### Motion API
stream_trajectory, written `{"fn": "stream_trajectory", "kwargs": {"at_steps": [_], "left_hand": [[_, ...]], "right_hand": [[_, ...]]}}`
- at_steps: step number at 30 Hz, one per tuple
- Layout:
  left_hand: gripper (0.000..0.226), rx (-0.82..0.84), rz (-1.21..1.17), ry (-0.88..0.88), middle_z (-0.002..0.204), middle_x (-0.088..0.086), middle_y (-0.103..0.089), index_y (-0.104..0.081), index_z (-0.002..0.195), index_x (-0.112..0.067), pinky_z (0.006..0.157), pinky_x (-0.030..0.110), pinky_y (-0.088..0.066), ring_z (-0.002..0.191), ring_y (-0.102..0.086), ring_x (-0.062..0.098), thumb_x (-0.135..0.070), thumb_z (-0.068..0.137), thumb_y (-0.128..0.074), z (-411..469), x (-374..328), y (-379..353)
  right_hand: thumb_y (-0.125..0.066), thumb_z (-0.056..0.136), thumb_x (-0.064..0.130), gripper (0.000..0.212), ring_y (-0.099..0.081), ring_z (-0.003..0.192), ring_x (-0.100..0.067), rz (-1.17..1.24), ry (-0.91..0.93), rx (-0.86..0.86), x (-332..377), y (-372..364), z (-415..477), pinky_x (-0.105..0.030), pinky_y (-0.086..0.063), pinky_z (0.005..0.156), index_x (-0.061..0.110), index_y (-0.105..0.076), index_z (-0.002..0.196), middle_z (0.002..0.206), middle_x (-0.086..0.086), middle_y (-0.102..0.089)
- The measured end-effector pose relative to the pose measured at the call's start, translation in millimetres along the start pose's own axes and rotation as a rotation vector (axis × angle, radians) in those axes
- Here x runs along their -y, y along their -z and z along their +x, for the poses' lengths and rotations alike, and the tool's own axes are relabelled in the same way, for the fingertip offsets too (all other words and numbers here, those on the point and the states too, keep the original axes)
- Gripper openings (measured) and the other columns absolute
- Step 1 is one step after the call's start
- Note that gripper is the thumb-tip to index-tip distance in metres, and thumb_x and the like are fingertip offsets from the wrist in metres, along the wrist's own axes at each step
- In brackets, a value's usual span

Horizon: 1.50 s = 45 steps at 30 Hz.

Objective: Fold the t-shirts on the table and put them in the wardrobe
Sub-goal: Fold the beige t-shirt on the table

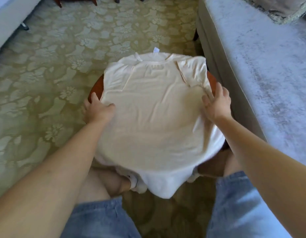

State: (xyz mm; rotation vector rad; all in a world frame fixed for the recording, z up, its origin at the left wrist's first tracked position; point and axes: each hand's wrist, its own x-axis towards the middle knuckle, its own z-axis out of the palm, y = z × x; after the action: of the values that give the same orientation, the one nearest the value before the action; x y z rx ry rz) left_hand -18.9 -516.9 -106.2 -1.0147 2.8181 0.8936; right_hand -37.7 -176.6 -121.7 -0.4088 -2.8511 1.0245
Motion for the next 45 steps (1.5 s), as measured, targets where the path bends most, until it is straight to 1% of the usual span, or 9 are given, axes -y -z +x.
{"fn": "stream_trajectory", "kwargs": {"at_steps": [9, 16, 19, 22, 28, 33, 38, 40, 45], "left_hand": [[0.084, 0.192, -0.169, 0.144, 0.156, 0.007, -0.031, -0.014, 0.155, -0.017, 0.110, 0.041, -0.037, 0.139, -0.036, 0.032, -0.019, 0.085, -0.061, -84, 51, 21], [0.062, 0.213, -0.166, 0.033, 0.133, 0.007, -0.054, -0.039, 0.139, -0.017, 0.098, 0.039, -0.047, 0.118, -0.053, 0.030, -0.006, 0.080, -0.053, -113, 67, 31], [0.070, 0.187, -0.169, -0.027, 0.144, 0.007, -0.048, -0.025, 0.153, -0.021, 0.106, 0.038, -0.039, 0.132, -0.044, 0.030, -0.006, 0.089, -0.050, -118, 66, 36], [0.063, 0.175, -0.375, -0.099, 0.099, 0.002, -0.062, -0.040, 0.146, -0.024, 0.086, 0.031, -0.044, 0.100, -0.058, 0.022, -0.001, 0.088, -0.051, -120, 55, 40], [0.042, 0.096, -0.673, -0.185, 0.094, -0.012, -0.056, -0.067, 0.118, -0.017, 0.063, 0.001, -0.038, 0.082, -0.052, -0.003, 0.006, 0.086, -0.053, -108, 9, 47], [0.033, 0.041, -0.742, -0.153, 0.111, -0.004, -0.063, -0.070, 0.103, -0.021, 0.074, 0.007, -0.038, 0.093, -0.055, 0.001, 0.004, 0.086, -0.055, -72, -25, 48], [0.061, 0.077, -0.338, -0.152, 0.134, 0.000, -0.053, -0.037, 0.148, -0.022, 0.100, 0.032, -0.041, 0.123, -0.050, 0.020, -0.023, 0.092, -0.061, -38, -23, 21], [0.070, 0.103, -0.189, -0.121, 0.144, 0.006, -0.045, -0.025, 0.152, -0.022, 0.105, 0.040, -0.037, 0.132, -0.043, 0.029, -0.030, 0.092, -0.060, -34, -10, 8], [0.075, -0.084, -0.109, -0.043, 0.148, 0.010, -0.030, -0.017, 0.154, -0.021, 0.108, 0.047, -0.035, 0.137, -0.030, 0.032, -0.026, 0.091, -0.057, -37, 12, -5]], "right_hand": [[-0.052, 0.090, 0.014, 0.078, -0.027, 0.141, -0.036, 0.186, -0.255, 0.141, -20, 27, -96, -0.046, -0.033, 0.108, 0.015, -0.010, 0.155, 0.159, -0.011, -0.012], [-0.050, 0.091, 0.008, 0.080, -0.051, 0.120, -0.039, 0.144, -0.385, 0.226, -26, 35, -116, -0.037, -0.041, 0.078, 0.013, -0.002, 0.155, 0.142, -0.021, -0.043], [-0.046, 0.092, 0.006, 0.066, -0.056, 0.105, -0.036, 0.087, -0.345, 0.190, -26, 41, -117, -0.037, -0.043, 0.075, 0.010, -0.018, 0.151, 0.132, -0.020, -0.052], [-0.045, 0.091, 0.005, 0.061, -0.056, 0.106, -0.031, 0.160, -0.242, 0.125, -22, 45, -114, -0.036, -0.045, 0.081, 0.012, -0.028, 0.149, 0.130, -0.014, -0.055], [-0.040, 0.089, -0.004, 0.055, -0.056, 0.104, -0.020, 0.446, -0.108, 0.104, 18, 47, -88, -0.023, -0.046, 0.081, 0.014, -0.049, 0.140, 0.117, -0.003, -0.059], [-0.042, 0.083, 0.000, 0.044, -0.060, 0.106, -0.024, 0.540, -0.138, 0.059, 44, 44, -40, -0.032, -0.052, 0.084, 0.013, -0.067, 0.117, 0.120, -0.010, -0.063], [-0.057, 0.089, 0.034, 0.049, -0.059, 0.105, -0.023, 0.268, -0.042, 0.239, 37, 39, -2, -0.027, -0.043, 0.083, 0.018, -0.053, 0.135, 0.112, -0.002, -0.061], [-0.052, 0.083, 0.049, 0.048, -0.058, 0.102, -0.029, 0.097, -0.041, 0.253, 21, 33, -4, -0.028, -0.042, 0.075, 0.012, -0.061, 0.114, 0.099, -0.003, -0.060], [-0.050, 0.085, 0.010, 0.047, -0.047, 0.120, -0.032, 0.075, -0.162, -0.033, -10, 20, -21, -0.036, -0.041, 0.100, 0.010, -0.056, 0.131, 0.134, -0.015, -0.046]]}}
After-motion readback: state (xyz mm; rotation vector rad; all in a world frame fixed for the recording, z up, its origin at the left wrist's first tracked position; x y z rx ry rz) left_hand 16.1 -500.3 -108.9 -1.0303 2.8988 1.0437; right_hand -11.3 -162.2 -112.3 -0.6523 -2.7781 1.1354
